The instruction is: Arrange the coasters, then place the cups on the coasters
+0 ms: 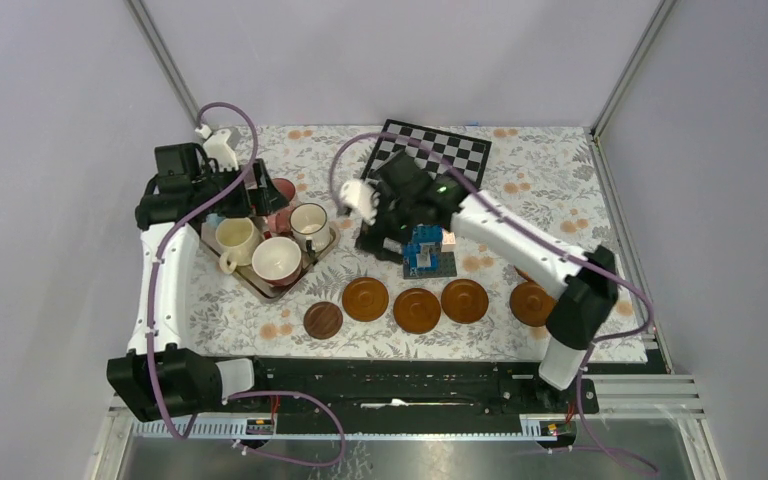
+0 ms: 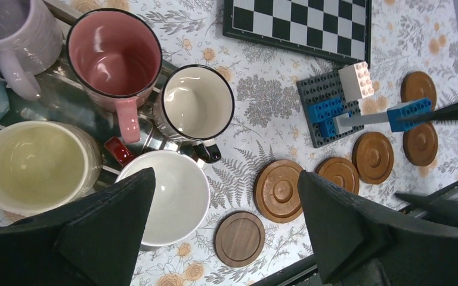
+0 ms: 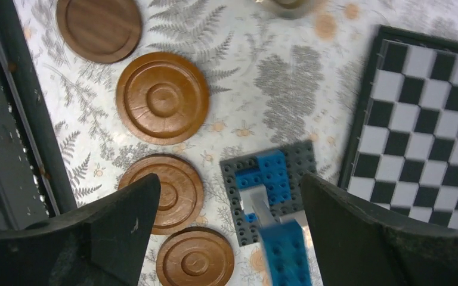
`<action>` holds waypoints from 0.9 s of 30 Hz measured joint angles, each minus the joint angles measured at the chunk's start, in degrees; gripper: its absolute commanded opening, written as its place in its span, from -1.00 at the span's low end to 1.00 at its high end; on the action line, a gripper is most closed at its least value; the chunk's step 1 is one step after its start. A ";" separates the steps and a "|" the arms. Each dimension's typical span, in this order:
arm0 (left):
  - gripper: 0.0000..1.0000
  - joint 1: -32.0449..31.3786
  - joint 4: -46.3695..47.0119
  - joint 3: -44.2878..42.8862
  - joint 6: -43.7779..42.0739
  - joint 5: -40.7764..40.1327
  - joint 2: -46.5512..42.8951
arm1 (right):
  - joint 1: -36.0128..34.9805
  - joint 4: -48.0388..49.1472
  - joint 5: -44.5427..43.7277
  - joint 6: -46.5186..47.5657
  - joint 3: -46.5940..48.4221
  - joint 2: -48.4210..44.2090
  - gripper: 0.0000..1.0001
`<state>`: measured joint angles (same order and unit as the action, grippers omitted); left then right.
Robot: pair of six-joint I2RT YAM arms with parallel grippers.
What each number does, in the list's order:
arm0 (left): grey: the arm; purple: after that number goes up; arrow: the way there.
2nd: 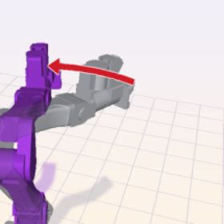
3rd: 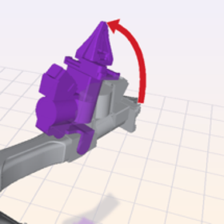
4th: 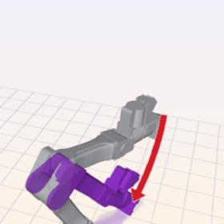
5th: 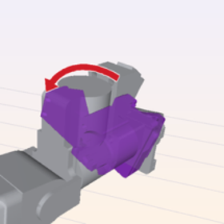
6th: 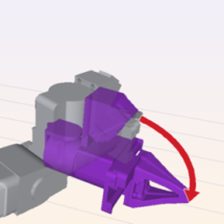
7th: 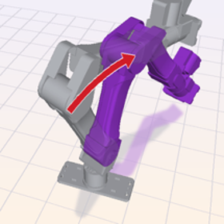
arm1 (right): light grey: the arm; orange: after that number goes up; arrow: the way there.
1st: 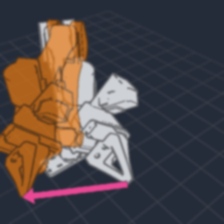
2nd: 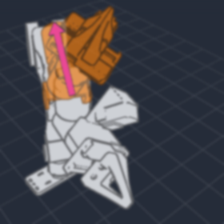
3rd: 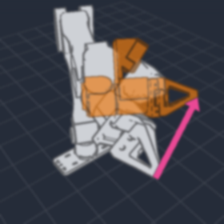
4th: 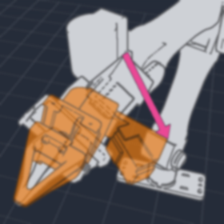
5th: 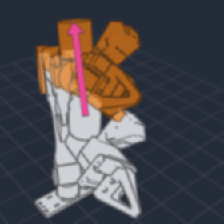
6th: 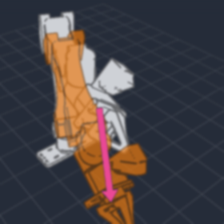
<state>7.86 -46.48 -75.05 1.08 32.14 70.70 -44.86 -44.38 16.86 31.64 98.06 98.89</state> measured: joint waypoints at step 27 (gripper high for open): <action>0.98 9.40 -0.13 -1.11 2.23 11.37 0.07 | -11.65 4.20 -29.35 17.62 -1.49 21.51 0.30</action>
<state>17.26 -46.61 -76.16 3.31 43.51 70.76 -56.51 -40.18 -12.49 49.25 96.57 120.40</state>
